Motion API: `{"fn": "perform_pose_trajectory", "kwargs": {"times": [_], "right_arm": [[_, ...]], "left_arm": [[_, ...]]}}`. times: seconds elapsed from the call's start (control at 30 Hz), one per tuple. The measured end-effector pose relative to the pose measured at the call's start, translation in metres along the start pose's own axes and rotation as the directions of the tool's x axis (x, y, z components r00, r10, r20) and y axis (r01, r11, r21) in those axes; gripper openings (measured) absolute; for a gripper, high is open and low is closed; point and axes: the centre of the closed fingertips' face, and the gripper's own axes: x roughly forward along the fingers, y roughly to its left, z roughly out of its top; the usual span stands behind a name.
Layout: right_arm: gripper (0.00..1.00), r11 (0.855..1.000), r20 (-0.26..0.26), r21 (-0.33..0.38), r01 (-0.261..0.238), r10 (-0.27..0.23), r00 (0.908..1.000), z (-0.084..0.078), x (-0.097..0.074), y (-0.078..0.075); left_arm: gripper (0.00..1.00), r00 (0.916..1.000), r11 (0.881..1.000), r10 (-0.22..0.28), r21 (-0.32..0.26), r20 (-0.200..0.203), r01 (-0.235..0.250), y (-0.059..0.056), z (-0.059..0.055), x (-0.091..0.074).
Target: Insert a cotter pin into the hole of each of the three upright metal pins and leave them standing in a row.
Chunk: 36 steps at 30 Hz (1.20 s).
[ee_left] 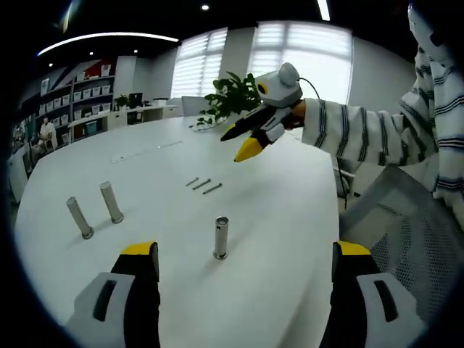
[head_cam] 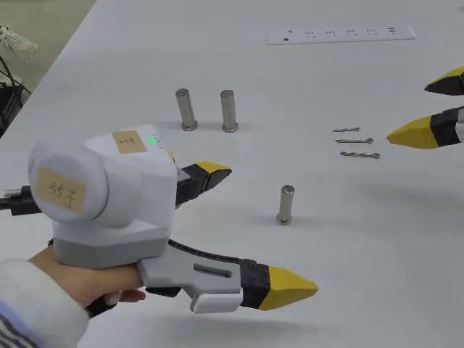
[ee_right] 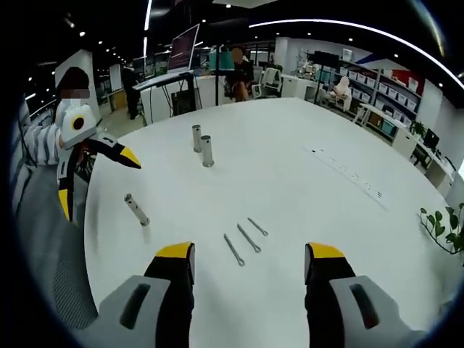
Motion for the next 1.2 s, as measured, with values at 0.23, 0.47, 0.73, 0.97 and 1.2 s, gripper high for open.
{"fn": "perform_pose_trajectory", "kwargs": {"times": [0.23,0.47,0.73,0.97,1.2], "right_arm": [[0.43,1.0,0.036,-0.007,-0.017,0.017,0.9992,0.015,0.022,-0.015],[0.35,0.993,-0.031,-0.095,-0.068,0.065,0.9974,0.023,0.041,-0.019],[0.23,0.976,-0.168,-0.152,-0.156,0.129,0.9772,0.01,0.066,-0.016],[0.16,0.96,-0.246,-0.183,-0.211,0.164,0.9553,-0.004,0.08,-0.01],[0.11,0.941,-0.308,-0.262,-0.216,0.131,0.9425,-0.007,0.086,-0.011]], "left_arm": [[0.99,0.9999,1.0,0.015,-0.013,-0.006,-0.015,0.003,-0.002,-0.003],[0.99,0.9989,0.998,0.041,-0.037,0.021,-0.04,0.008,0.002,-0.009],[0.99,0.9983,0.998,0.051,-0.051,0.029,-0.049,0.009,0.004,-0.012],[0.99,0.9981,0.994,0.054,-0.099,0.03,-0.051,0.008,0.002,-0.014],[0.99,0.9989,0.995,0.042,-0.093,0.022,-0.04,0.005,-0.001,-0.011]]}}
